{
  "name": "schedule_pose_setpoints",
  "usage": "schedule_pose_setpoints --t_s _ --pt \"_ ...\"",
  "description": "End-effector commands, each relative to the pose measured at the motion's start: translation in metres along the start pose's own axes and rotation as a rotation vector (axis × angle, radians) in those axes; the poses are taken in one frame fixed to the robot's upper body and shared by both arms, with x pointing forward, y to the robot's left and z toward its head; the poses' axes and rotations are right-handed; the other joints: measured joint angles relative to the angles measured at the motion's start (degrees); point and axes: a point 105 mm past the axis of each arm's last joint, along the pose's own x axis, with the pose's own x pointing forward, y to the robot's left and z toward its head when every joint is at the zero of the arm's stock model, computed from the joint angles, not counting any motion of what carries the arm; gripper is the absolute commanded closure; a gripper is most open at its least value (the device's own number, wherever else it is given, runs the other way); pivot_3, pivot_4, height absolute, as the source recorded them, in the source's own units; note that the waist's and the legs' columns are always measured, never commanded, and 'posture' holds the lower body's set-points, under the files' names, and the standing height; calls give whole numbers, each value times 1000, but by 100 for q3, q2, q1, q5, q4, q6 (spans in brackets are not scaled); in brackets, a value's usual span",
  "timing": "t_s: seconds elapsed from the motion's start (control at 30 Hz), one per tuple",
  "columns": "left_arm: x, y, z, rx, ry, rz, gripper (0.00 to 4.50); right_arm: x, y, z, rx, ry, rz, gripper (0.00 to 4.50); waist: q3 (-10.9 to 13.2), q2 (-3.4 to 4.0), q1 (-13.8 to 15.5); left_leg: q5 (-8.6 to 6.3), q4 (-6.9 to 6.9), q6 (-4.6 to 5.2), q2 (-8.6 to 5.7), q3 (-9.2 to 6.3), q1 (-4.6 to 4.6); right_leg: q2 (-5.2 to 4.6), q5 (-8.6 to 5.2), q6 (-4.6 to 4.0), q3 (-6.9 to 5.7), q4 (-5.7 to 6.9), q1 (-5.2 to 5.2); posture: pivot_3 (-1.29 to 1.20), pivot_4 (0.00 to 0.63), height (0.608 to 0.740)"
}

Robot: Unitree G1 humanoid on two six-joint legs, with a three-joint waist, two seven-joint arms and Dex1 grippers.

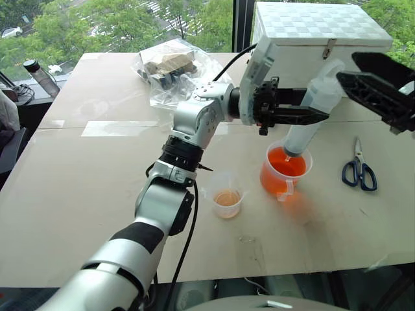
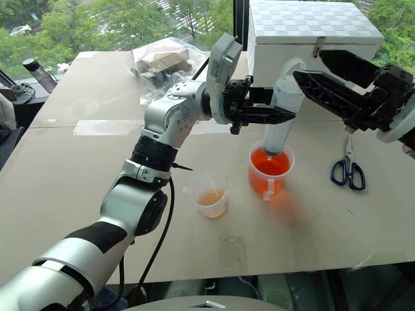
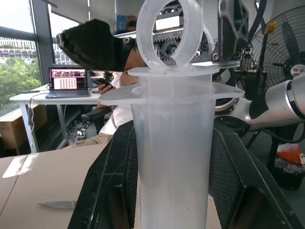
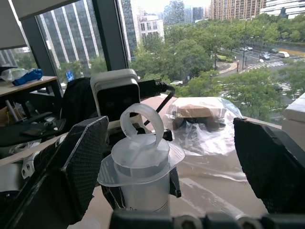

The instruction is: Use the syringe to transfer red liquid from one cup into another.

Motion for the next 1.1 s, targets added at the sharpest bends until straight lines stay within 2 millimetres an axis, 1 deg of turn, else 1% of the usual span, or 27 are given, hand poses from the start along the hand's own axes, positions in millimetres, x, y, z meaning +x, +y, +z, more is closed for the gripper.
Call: schedule_pose_setpoints --t_s 0.03,0.2,0.53,0.7,0.8,0.83,0.93,1.03,1.07,1.1 --pt "7 -2 10 50 -3 -35 3092 2 -1 2 -44 -4 4 0 0 0 2 0 0 0 0 0 0 0 0 0 0 0 0 0 150 740" --pt "8 0 9 59 1 -31 3092 0 -7 1 -46 -1 -9 0 0 0 16 0 1 0 0 -2 -4 0 0 0 -3 1 0 0 150 740" --pt "10 5 5 63 2 -16 3092 -8 -7 10 -36 -20 -31 0 0 0 11 0 0 0 0 -3 -4 -1 0 0 -4 2 0 0 150 740" --pt "13 8 3 65 1 -8 3092 -10 -8 4 -38 14 -51 0 0 0 12 0 0 0 0 -3 -3 0 0 0 -4 2 0 0 150 740" --pt "14 8 3 64 1 -6 3092 -11 -9 3 -39 16 -60 769 0 2 9 0 0 0 0 -3 -5 0 0 0 -4 2 0 0 150 740" --pt "14 8 2 62 2 -6 3092 -11 -10 3 -41 18 -64 1291 0 2 9 0 0 0 0 -2 -4 0 0 0 -3 2 0 0 150 740" --pt "14 8 0 60 11 -4 3092 -11 -12 3 -40 15 -76 2604 0 2 8 0 0 0 0 -3 -3 0 0 0 -3 2 0 0 150 740" --pt "14 8 -1 60 18 -5 3092 -10 -11 2 -47 19 -72 4176 0 2 10 0 0 0 0 -2 -4 0 0 0 -3 3 0 0 150 740" --pt "14 8 -1 58 16 -4 3092 -9 -10 2 -48 19 -70 4423 0 2 11 0 0 0 0 -3 -4 0 0 0 -3 3 0 0 150 740" --pt "13 8 -1 58 18 -2 3092 -8 -9 2 -48 19 -65 4423 0 2 12 0 0 0 0 -3 -4 0 0 0 -4 3 0 0 150 740"
